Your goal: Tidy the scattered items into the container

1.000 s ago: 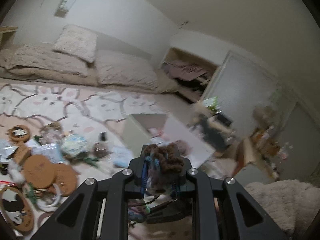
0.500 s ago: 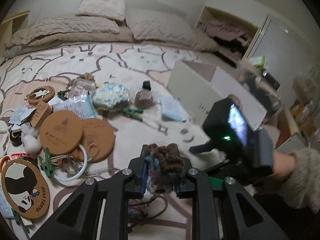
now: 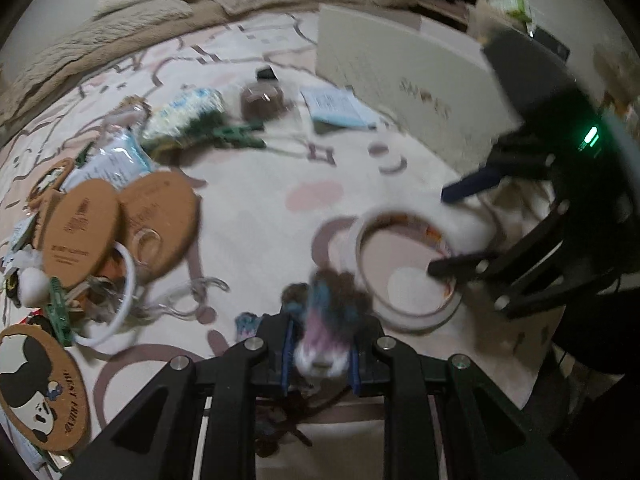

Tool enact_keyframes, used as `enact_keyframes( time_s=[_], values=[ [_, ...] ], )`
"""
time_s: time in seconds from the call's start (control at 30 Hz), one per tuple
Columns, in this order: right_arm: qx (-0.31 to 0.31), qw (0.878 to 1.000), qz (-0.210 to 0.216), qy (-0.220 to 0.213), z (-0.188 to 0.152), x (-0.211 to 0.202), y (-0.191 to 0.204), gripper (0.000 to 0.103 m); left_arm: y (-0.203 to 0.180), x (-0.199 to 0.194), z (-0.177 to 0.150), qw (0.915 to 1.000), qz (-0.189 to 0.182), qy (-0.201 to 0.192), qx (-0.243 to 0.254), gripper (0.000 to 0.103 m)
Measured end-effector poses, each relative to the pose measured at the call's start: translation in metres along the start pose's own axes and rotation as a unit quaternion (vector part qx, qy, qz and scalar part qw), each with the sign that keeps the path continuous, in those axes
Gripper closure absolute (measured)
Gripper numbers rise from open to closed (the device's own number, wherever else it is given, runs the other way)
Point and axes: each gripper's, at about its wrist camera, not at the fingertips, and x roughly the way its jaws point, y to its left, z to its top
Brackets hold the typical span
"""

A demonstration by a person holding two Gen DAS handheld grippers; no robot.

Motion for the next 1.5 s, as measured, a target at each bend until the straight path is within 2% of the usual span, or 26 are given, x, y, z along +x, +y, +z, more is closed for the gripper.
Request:
enact_keyframes(
  time_s=[0.03,0.07,0.1,0.13,0.17,0.23,0.3,0.43,0.6,0.83,1.0,1.27,1.5],
  values=[
    [0.001,1.0,0.002,-0.001,-0.001,-0.001,-0.001,0.037,0.0,0.003,-0.001,1.0,0.003,0.003,-0.001,0.072],
    [0.003,1.0,0.004,-0.003,-0.001,-0.002,-0.002,0.034,0.0,0.004,-0.001,1.0,0.007,0.003,-0.004,0.048],
    [0.005,1.0,0.004,-0.006,-0.002,-0.004,-0.002,0.029,0.001,0.002,-0.001,0.9999,0.012,-0.001,-0.009,0.034],
    [0.007,1.0,0.009,-0.012,-0.002,-0.005,-0.003,0.02,0.002,0.0,0.0,0.9998,0.015,-0.007,-0.012,0.015],
    [0.009,0.999,0.024,-0.022,-0.003,-0.008,-0.003,0.014,0.003,-0.003,0.0,0.9997,0.014,-0.013,-0.012,0.011],
    [0.019,0.998,0.048,-0.038,-0.003,-0.013,-0.004,0.008,0.004,-0.007,0.0,0.9999,0.005,-0.014,-0.009,0.011],
    [0.023,0.997,0.053,-0.047,-0.002,-0.017,-0.005,0.008,0.003,-0.009,-0.001,0.9999,0.002,-0.009,0.008,0.011],
    [0.022,0.995,0.067,-0.064,-0.005,-0.022,-0.008,0.005,-0.005,-0.007,-0.012,0.9971,0.017,0.01,0.074,0.011],
    [0.006,0.996,0.072,-0.06,0.008,-0.013,-0.001,0.0,-0.004,0.008,-0.024,0.9929,0.029,0.043,0.107,0.011],
    [-0.019,0.996,0.072,-0.044,-0.002,-0.013,0.004,0.0,0.013,0.016,-0.019,0.9941,0.018,0.038,0.1,0.008],
    [-0.034,0.996,0.074,-0.035,-0.002,-0.008,0.01,0.0,0.031,0.022,-0.015,0.9966,0.003,0.036,0.074,0.006],
    [-0.081,0.995,0.058,0.004,0.0,0.016,0.03,0.0,0.03,0.023,-0.013,0.9963,0.008,0.017,0.084,0.006],
    [-0.066,0.997,0.049,-0.015,0.009,0.022,0.027,0.0,0.026,0.023,-0.011,0.9963,0.0,0.016,0.085,0.018]
  ],
)
